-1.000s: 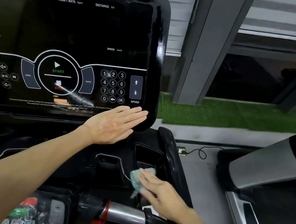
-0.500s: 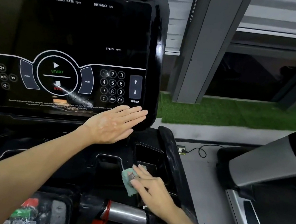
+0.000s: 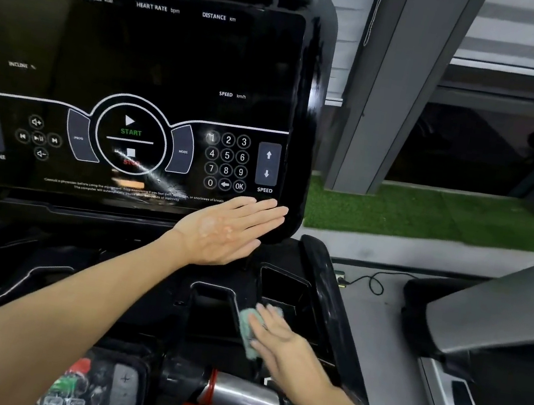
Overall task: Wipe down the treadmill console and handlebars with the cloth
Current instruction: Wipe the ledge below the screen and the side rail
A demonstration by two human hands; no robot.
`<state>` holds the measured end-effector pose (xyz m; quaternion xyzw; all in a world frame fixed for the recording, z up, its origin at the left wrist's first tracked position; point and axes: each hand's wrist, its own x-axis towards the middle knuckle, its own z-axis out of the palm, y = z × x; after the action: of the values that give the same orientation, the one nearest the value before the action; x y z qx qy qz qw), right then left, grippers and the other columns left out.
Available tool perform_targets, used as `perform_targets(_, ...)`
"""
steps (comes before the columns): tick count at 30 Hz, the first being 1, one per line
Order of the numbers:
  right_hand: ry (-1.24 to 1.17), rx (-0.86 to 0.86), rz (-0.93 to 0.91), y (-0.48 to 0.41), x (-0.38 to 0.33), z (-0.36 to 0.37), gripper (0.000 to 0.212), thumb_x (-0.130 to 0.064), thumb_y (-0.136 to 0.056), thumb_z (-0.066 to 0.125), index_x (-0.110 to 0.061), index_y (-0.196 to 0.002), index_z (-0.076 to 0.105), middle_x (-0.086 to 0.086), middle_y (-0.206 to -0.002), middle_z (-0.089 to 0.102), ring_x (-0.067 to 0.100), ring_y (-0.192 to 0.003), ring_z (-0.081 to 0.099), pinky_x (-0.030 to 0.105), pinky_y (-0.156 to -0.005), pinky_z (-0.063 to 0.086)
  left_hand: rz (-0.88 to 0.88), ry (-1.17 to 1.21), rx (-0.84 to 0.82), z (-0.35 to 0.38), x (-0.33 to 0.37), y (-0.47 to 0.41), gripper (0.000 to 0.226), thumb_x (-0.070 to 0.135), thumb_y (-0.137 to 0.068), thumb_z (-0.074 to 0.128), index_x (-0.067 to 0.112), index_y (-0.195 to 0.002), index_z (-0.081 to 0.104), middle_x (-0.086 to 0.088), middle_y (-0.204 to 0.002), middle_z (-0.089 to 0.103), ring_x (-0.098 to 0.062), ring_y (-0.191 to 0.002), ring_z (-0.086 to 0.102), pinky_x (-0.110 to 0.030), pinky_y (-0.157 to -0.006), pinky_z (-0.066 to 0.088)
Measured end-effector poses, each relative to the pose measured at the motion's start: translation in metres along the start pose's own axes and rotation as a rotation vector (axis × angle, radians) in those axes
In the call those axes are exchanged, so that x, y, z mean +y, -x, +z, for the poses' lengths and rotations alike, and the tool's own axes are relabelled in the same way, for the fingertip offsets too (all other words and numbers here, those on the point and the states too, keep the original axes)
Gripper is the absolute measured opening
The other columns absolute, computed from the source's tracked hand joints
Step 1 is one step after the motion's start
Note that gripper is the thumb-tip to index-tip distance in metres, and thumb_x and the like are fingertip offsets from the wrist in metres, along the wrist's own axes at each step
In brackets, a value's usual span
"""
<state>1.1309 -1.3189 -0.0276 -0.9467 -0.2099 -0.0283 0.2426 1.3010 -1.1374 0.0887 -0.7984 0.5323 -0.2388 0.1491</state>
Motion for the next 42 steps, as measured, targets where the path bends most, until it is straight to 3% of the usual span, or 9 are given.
perform_targets(4, -0.08, -0.015, 0.121, -0.049, -0.019, -0.001, 0.048, -0.018, -0.105, 0.029, -0.007, -0.151, 0.02, 0.018, -0.159, 0.01, 0.03, -0.148, 0.002, 0.027, -0.115, 0.006, 0.004, 0.01, -0.001, -0.001, 0.0, 0.0, 0.056, 0.034, -0.105, 0.025, 0.007, -0.154, 0.023, -0.009, -0.163, 0.021, -0.024, -0.149, 0.023, -0.04, -0.12, 0.022)
perform_targets(10, -0.302, 0.1, 0.344, -0.079, -0.013, 0.0, 0.047, -0.015, -0.104, 0.032, -0.009, -0.15, 0.025, 0.02, -0.157, 0.017, 0.03, -0.148, 0.006, 0.034, -0.119, 0.014, 0.005, 0.005, -0.017, -0.002, 0.0, 0.0, 0.056, 0.034, -0.105, 0.026, 0.007, -0.154, 0.023, -0.009, -0.163, 0.019, -0.024, -0.15, 0.021, -0.04, -0.12, 0.02)
perform_targets(19, -0.34, -0.171, -0.036, -0.001, 0.018, -0.019, 0.043, -0.016, -0.098, 0.053, -0.02, -0.14, 0.047, -0.007, -0.151, 0.026, -0.006, -0.142, 0.008, 0.017, -0.118, 0.012, 0.004, 0.001, -0.008, -0.002, 0.0, 0.0, 0.056, 0.034, -0.105, 0.026, 0.007, -0.154, 0.025, -0.009, -0.163, 0.021, -0.024, -0.149, 0.023, -0.04, -0.119, 0.021)
perform_targets(27, -0.001, -0.111, -0.279, -0.031, 0.01, 0.0, 0.044, -0.026, -0.1, 0.035, -0.009, -0.14, 0.047, 0.011, -0.154, 0.032, 0.026, -0.146, 0.016, 0.035, -0.118, 0.018, 0.009, 0.012, 0.001, 0.0, 0.0, 0.0, 0.056, 0.034, -0.105, 0.026, 0.007, -0.154, 0.025, -0.009, -0.163, 0.021, -0.024, -0.149, 0.023, -0.041, -0.119, 0.023)
perform_targets(30, 0.101, -0.036, -0.289, -0.058, -0.003, 0.008, 0.038, -0.019, -0.099, 0.042, -0.006, -0.134, 0.052, 0.015, -0.149, 0.039, 0.032, -0.144, 0.024, 0.043, -0.116, 0.02, 0.012, 0.014, 0.0, 0.0, 0.0, 0.0, 0.055, 0.033, -0.105, 0.026, 0.006, -0.154, 0.024, -0.01, -0.163, 0.02, -0.025, -0.15, 0.022, -0.041, -0.119, 0.022)
perform_targets(33, 0.146, -0.018, -0.286, -0.065, -0.005, 0.014, 0.033, -0.013, -0.095, 0.056, -0.008, -0.127, 0.059, 0.013, -0.146, 0.043, 0.032, -0.142, 0.028, 0.047, -0.115, 0.026, 0.012, 0.021, 0.0, 0.0, -0.001, 0.0, 0.055, 0.033, -0.106, 0.025, 0.006, -0.153, 0.025, -0.01, -0.163, 0.02, -0.025, -0.15, 0.022, -0.041, -0.119, 0.023)
perform_targets(36, 0.14, -0.104, -0.401, -0.047, 0.008, 0.015, 0.028, -0.016, -0.097, 0.047, -0.011, -0.121, 0.062, 0.006, -0.146, 0.043, 0.026, -0.143, 0.027, 0.047, -0.117, 0.022, 0.009, 0.031, 0.002, 0.0, -0.001, 0.001, 0.055, 0.033, -0.106, 0.026, 0.007, -0.153, 0.025, -0.009, -0.163, 0.02, -0.025, -0.149, 0.023, -0.041, -0.119, 0.024)
perform_targets(39, 0.133, -0.194, -0.545, -0.021, 0.024, 0.0, 0.039, -0.011, -0.1, 0.03, -0.011, -0.131, 0.053, -0.001, -0.148, 0.039, 0.019, -0.145, 0.02, 0.039, -0.12, 0.013, 0.011, 0.034, 0.01, 0.0, -0.001, 0.001, 0.055, 0.034, -0.106, 0.027, 0.007, -0.153, 0.024, -0.009, -0.163, 0.021, -0.024, -0.149, 0.023, -0.041, -0.119, 0.025)
perform_targets(42, 0.26, -0.279, -0.569, 0.013, 0.056, -0.023, 0.058, 0.002, -0.087, 0.034, -0.019, -0.141, 0.043, -0.007, -0.155, 0.027, 0.016, -0.148, 0.01, 0.035, -0.117, 0.025, 0.014, 0.033, 0.02, 0.001, -0.001, 0.001, 0.055, 0.034, -0.106, 0.028, 0.007, -0.154, 0.023, -0.009, -0.163, 0.022, -0.024, -0.149, 0.023, -0.04, -0.119, 0.024)
